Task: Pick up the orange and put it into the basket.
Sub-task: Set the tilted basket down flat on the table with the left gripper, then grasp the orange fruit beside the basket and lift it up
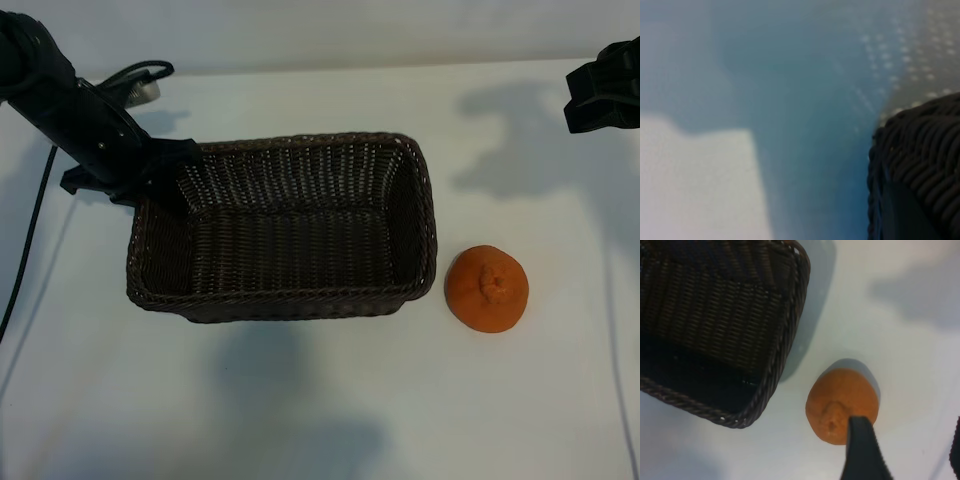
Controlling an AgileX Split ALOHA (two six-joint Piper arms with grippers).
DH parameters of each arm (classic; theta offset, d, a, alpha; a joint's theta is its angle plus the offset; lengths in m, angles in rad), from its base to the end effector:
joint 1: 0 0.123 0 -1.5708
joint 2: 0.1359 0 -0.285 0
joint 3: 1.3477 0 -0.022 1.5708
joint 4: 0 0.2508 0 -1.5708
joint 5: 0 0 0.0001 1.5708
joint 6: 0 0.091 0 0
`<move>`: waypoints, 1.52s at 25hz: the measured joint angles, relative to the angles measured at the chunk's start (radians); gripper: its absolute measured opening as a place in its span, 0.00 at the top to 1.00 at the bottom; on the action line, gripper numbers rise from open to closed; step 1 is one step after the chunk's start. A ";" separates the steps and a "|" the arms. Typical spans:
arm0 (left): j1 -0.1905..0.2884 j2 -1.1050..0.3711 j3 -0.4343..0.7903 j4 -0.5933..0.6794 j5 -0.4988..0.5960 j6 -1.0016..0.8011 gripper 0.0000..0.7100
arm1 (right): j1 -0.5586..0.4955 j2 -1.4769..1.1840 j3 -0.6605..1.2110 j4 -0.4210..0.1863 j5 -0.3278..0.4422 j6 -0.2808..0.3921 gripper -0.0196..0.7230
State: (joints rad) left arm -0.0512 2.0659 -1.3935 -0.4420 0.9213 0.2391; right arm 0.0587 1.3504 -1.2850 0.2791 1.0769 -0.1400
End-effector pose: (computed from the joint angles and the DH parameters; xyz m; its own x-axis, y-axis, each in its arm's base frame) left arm 0.3968 -0.0514 0.1479 -0.9949 0.0137 -0.0998 0.0473 0.9383 -0.3427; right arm 0.2692 0.0379 0.3583 -0.8592 -0.0553 -0.5086 -0.1841 0.9610 0.2065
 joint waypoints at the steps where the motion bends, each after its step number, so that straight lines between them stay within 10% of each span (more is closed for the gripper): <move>1: 0.000 0.005 -0.001 -0.003 0.001 -0.001 0.75 | 0.000 0.000 0.000 0.000 0.000 0.000 0.41; 21: 0.000 0.022 -0.071 -0.003 0.040 0.034 0.75 | 0.000 0.000 0.000 0.000 0.000 0.000 0.41; 30: 0.000 0.022 -0.087 -0.026 0.068 0.016 0.36 | 0.000 0.000 0.000 0.000 0.000 0.001 0.41; 38: 0.000 0.022 -0.089 -0.026 0.069 0.007 0.30 | 0.000 0.000 0.000 0.000 0.000 0.001 0.41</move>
State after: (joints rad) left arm -0.0512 2.0880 -1.4830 -0.4676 0.9902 0.2457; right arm 0.0587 1.3504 -1.2850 0.2791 1.0769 -0.1390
